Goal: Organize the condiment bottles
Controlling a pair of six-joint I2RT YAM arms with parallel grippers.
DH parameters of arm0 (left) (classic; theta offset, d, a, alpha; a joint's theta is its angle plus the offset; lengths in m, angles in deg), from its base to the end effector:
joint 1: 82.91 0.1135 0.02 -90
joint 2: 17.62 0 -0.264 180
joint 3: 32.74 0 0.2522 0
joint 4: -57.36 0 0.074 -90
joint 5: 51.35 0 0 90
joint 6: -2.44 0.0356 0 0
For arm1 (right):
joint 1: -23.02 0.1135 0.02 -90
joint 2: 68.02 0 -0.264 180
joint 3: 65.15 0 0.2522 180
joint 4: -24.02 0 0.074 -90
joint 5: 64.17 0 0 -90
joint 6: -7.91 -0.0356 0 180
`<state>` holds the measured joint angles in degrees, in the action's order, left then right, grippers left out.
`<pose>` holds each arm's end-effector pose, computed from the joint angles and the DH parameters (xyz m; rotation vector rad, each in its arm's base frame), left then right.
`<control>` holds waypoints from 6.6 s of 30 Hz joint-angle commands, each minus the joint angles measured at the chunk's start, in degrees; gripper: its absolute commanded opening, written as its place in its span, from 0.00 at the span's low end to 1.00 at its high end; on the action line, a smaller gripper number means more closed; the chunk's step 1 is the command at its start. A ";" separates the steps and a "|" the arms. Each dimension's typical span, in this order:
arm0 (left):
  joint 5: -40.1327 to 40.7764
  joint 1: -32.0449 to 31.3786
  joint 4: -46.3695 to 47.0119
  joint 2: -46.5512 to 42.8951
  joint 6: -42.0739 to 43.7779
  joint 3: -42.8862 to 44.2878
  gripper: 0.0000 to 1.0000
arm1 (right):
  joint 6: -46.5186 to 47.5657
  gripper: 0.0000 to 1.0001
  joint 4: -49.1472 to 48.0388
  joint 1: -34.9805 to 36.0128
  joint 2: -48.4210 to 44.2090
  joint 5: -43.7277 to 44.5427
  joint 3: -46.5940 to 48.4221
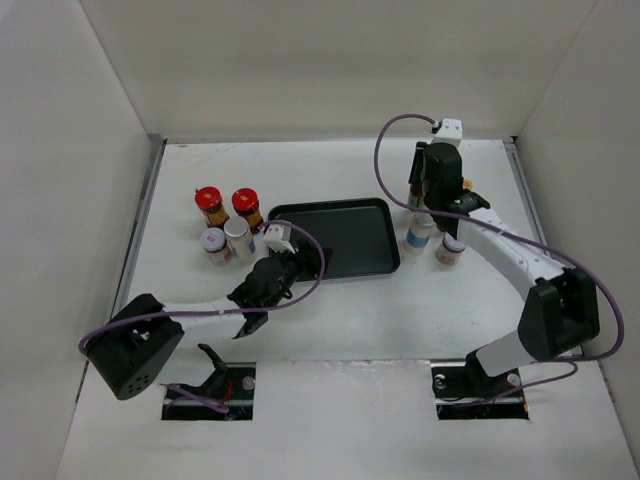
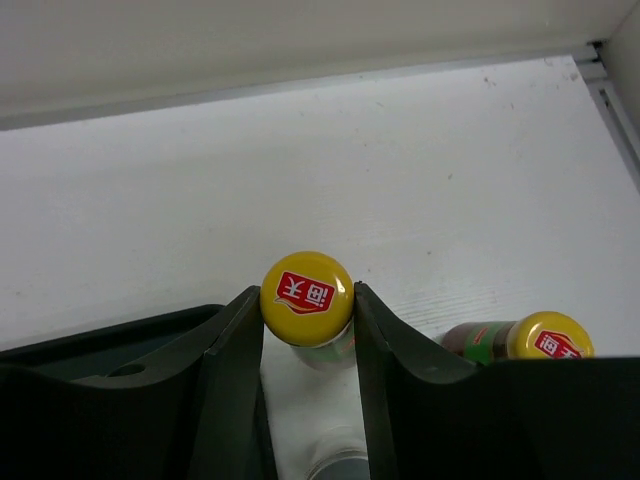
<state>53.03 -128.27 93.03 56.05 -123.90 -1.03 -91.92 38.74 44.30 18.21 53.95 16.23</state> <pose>0.1757 -0.1654 0.1863 -0.0592 1.7506 -0.8538 0.3353 0.1126 0.3203 0.1403 1.8665 -0.0958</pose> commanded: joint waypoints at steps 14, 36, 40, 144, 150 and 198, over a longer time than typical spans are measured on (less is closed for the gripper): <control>3.21 1.99 3.74 -4.32 -2.69 -2.66 0.60 | -3.97 0.30 -15.28 10.75 -0.73 -3.16 2.43; 2.24 1.99 3.74 -3.53 -2.51 -2.22 0.61 | -5.56 0.54 -18.88 10.84 3.15 -2.63 -3.54; 2.07 1.99 3.74 -3.18 -2.77 -2.14 0.61 | -6.08 0.70 -19.23 10.84 0.87 -2.63 -4.86; 3.65 7.35 2.95 -8.98 -4.97 -5.39 0.61 | -0.10 0.28 -31.80 20.25 16.42 4.40 6.84; 3.47 6.74 3.48 -7.58 -4.80 -4.86 0.61 | -1.60 0.30 -32.42 19.20 16.33 4.14 3.84; 26.42 18.59 -54.08 -8.73 8.13 34.24 0.80 | -16.72 0.57 -31.27 23.50 -15.49 -7.55 -31.67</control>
<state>77.13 -111.79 46.67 45.03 -117.82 29.73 -107.46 11.87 67.27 1.43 47.78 -14.85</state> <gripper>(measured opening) 0.793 0.559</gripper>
